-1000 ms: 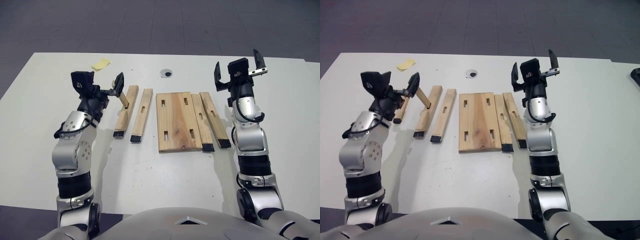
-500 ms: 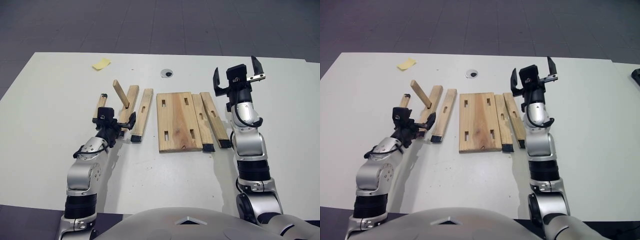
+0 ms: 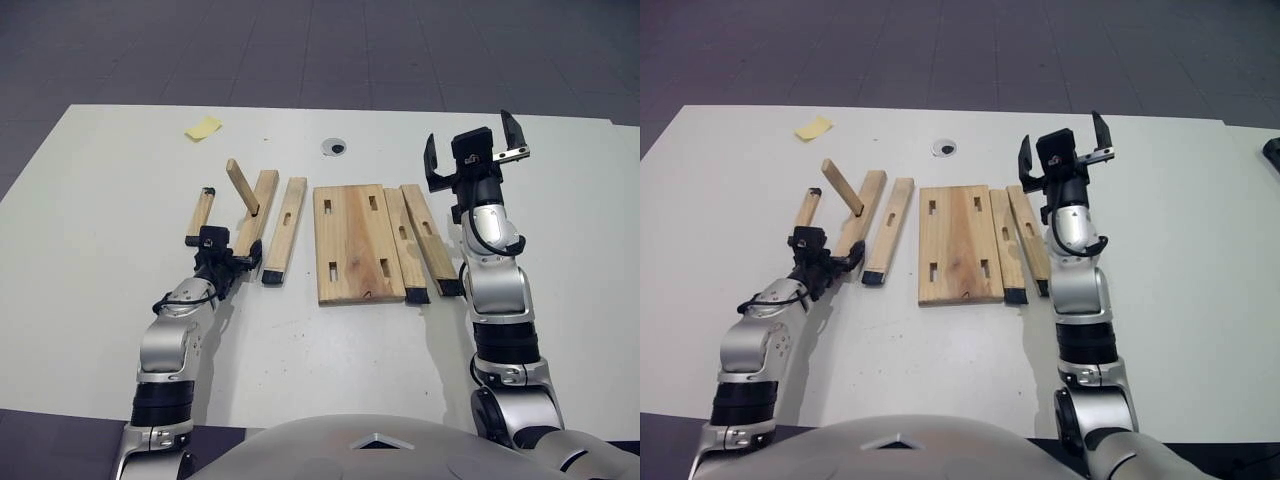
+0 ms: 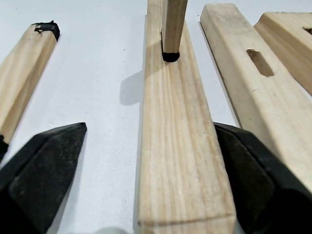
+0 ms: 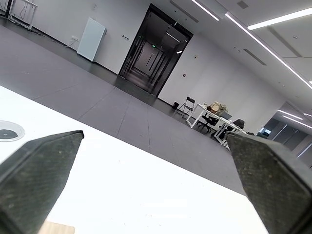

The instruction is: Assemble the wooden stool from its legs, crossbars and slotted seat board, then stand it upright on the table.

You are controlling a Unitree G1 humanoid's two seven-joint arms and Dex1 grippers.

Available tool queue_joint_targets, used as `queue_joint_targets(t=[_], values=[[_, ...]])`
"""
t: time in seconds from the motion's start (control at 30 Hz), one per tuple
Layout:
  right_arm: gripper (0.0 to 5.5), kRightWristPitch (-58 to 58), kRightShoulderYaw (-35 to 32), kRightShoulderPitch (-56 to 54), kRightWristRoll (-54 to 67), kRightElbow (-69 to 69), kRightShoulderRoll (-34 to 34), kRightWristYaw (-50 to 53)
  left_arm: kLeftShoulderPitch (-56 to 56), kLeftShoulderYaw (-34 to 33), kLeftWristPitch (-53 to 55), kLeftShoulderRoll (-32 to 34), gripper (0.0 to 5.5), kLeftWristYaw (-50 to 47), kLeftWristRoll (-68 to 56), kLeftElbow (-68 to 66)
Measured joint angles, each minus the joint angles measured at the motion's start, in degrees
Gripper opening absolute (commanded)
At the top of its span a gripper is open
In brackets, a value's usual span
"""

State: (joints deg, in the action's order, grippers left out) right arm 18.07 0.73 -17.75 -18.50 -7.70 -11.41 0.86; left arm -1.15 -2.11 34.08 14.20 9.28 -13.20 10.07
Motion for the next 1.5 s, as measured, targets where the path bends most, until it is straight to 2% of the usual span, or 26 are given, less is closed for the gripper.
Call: queue_joint_targets(t=[0.4,0.57,0.67,0.8,0.9,1.03,1.2,1.5], values=[[5.4,2.5,-0.6,-1.1,1.8,-1.4,1.2,-0.3,3.8,1.0,8.4,1.8,2.07,1.6,0.0,0.3],[5.4,4.4,-2.5,-2.4,5.6,-1.3,2.3,-1.1,4.7,0.3,8.3,1.0,2.06,1.3,0.0,-0.4],[5.4,7.4,-5.9,-3.4,13.0,-1.1,4.6,-3.2,5.1,-0.4,5.4,-0.4,2.06,1.2,-0.2,-1.5],[5.4,16.9,-17.5,-6.6,32.5,-0.2,10.6,-3.8,5.3,-1.2,1.8,-2.3,2.06,1.8,-0.7,-2.3],[5.4,23.8,-27.8,-10.5,50.3,2.5,11.7,-3.4,6.5,-1.9,-3.1,-2.3,2.06,3.4,-0.6,-2.3],[5.4,31.9,-34.9,-16.6,66.7,6.5,11.3,-2.8,11.2,-2.3,-10.4,-1.5,2.06,6.3,-0.5,-0.2],[5.4,36.9,-32.7,-25.9,76.3,9.7,11.1,-3.3,20.2,0.7,-19.3,1.8,2.06,12.9,0.2,4.4],[5.4,34.9,-29.6,-32.8,78.6,17.6,10.1,-6.6,23.3,7.0,-21.3,3.7,2.06,22.0,0.8,0.7]])
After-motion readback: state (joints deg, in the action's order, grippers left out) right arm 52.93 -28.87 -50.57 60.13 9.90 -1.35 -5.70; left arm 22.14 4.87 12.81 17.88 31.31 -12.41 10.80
